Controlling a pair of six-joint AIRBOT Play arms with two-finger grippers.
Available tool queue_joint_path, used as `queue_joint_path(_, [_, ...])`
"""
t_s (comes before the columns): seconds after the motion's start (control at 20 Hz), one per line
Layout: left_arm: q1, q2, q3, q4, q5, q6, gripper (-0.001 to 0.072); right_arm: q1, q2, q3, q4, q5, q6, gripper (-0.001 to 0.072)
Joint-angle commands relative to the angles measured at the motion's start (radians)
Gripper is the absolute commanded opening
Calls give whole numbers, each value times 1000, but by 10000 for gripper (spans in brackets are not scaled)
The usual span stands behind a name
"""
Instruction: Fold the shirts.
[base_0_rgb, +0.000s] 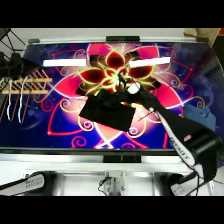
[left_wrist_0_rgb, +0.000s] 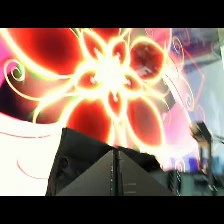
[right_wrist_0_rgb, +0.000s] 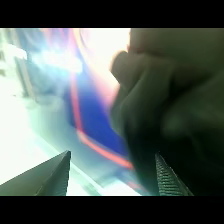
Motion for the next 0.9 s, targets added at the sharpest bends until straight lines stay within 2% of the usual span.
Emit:
queue_joint_path(0.0, [-6, 16, -13, 5, -34, 21, 33, -18, -6, 2, 157, -74, -117, 635])
queue_joint_path(0.15, [-26, 16, -18, 5, -34, 49, 34, -141, 80, 2, -19, 80, -67, 633])
queue_joint_path(0.25, [-29, 16, -18, 5, -34, 56, 34, -244, 137, 2, -319, 279, 51, 633])
queue_joint_path(0.35, [-29, 16, -18, 5, -33, 57, 34, -309, 169, -5, -727, 537, 210, 633])
queue_joint_path(0.4, [-29, 16, -18, 5, -33, 60, 34, -315, 171, -27, -853, 627, 221, 634])
queue_joint_path(0.45, [-29, 16, -18, 4, -33, 69, 34, -315, 170, -61, -878, 651, 209, 634])
queue_joint_path(0.5, [-29, 16, -18, 5, -34, 78, 34, -315, 169, -103, -837, 618, 185, 634])
queue_joint_path(0.65, [-29, 16, -18, 4, -34, 95, 34, -299, 159, -217, -599, 417, 153, 635])
queue_joint_path(0.85, [-29, 16, -18, 5, -33, 101, 34, -262, 95, -229, -528, 339, 134, 635])
